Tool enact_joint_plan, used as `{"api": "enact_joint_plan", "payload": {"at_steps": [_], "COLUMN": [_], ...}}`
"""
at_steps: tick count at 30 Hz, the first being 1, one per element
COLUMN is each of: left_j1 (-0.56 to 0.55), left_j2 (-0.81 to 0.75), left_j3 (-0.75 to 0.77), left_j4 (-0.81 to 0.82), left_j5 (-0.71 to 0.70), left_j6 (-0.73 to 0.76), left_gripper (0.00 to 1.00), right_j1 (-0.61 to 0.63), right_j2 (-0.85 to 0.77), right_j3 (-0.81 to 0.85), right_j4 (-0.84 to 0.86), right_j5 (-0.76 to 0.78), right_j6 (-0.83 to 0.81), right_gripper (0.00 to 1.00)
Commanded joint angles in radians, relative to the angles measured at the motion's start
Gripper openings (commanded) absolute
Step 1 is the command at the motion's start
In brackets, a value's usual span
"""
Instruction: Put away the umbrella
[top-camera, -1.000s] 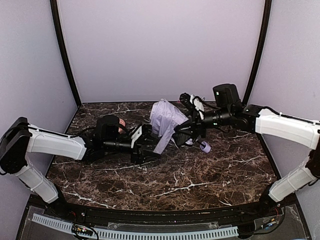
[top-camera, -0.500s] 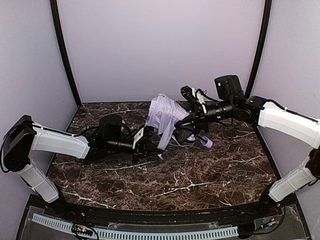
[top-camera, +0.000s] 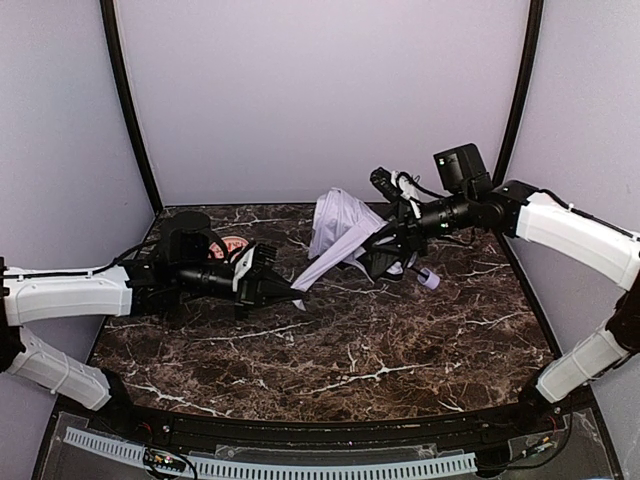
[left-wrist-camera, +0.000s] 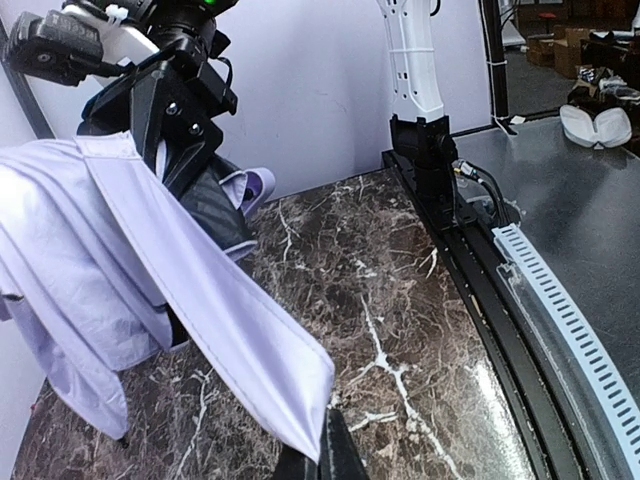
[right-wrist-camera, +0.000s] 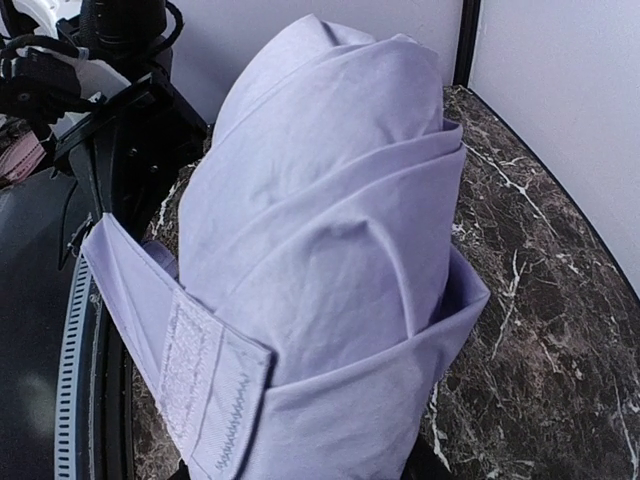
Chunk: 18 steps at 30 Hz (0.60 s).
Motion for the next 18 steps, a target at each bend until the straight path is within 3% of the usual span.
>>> {"api": "enact_joint_plan", "payload": {"at_steps": [1, 11, 15, 18], "left_j1": [0.021, 0.056, 0.081, 0.102], "left_j2": [-0.032, 0.198, 0.28, 0.35], "left_j3": [-0.013, 0.13, 0.193, 0.265], "left_j4": [-0.251, -0.391, -0.351, -0.343], "left_j5": [-0.001, -0.139, -0.141, -0.149], "left_j6": [0.12, 0.293, 0.37, 0.463], "left_gripper": [0.0, 0.0, 0.0, 0.0], "right_j1": [-0.022, 0.033, 0.097, 0.18], "right_j2": [-0.017, -0.076, -0.097, -0.101], "right_j3": [0.09, 0.143, 0.155, 0.15], "right_j4": [0.024, -0.017, -0.151, -0.309], "right_j5": [0.032, -0.167, -0.317, -0.329], "right_j6": [-0.027, -0.075, -0.221, -0.39], "right_gripper": [0.0, 0.0, 0.0, 0.0]}}
